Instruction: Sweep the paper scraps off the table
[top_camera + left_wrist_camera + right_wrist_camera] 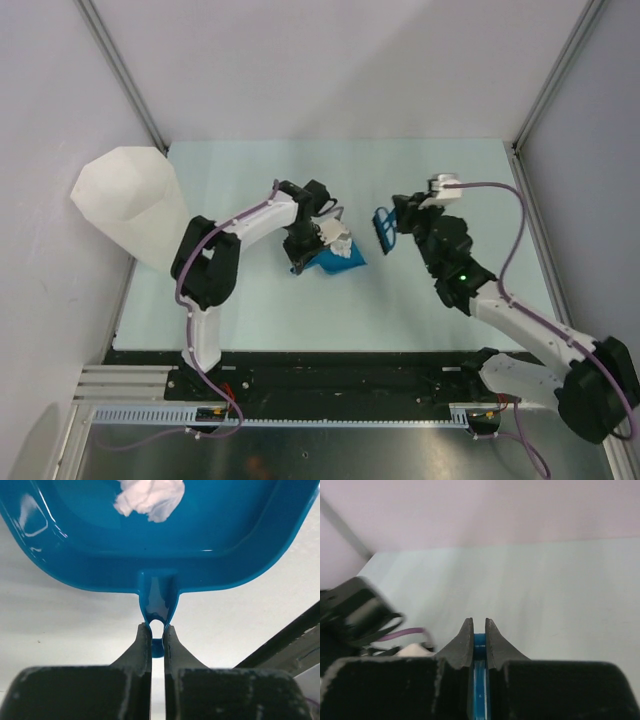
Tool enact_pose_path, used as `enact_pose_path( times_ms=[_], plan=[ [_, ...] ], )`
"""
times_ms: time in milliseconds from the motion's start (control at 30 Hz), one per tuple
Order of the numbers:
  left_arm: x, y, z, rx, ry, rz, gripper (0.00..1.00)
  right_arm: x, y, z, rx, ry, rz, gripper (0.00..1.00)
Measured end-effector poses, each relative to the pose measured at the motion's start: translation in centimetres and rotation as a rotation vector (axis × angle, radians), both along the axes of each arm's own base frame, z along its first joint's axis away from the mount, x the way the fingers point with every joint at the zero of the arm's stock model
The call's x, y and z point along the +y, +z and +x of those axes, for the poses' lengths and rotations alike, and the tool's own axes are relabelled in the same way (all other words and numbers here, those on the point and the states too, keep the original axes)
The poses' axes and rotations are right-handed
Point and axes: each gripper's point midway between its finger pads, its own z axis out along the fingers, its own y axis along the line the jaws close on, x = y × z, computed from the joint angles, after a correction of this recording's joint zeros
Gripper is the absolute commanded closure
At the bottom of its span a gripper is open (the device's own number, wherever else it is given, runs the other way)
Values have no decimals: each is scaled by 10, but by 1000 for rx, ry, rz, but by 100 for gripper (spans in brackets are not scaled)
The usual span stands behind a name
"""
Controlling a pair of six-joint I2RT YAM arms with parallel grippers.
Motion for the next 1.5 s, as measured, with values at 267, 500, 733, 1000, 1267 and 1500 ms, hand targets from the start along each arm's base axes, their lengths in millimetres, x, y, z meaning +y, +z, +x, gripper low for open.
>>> enact_pose_path(
  times_ms=[267, 500, 733, 1000, 1267, 1500],
  plan=[
    [-2, 56, 27, -97, 160, -209, 100, -90, 34, -4, -50, -218, -16, 100],
    [38, 122, 70, -266, 332, -318, 100, -104, 11, -5, 19, -249, -88, 100],
    [119, 210, 106, -517, 531, -370, 100, -105, -26, -10, 106, -232, -144, 100],
    [224, 289, 101, -731, 707, -302, 100, -101, -32, -11, 120, -206, -152, 100],
    [349, 319, 43, -877, 843, 129, 100, -92, -39, -11, 136, -161, -160, 100],
    [419, 352, 2, -907, 818, 665, 100, -89, -44, -10, 146, -144, -165, 100]
  ],
)
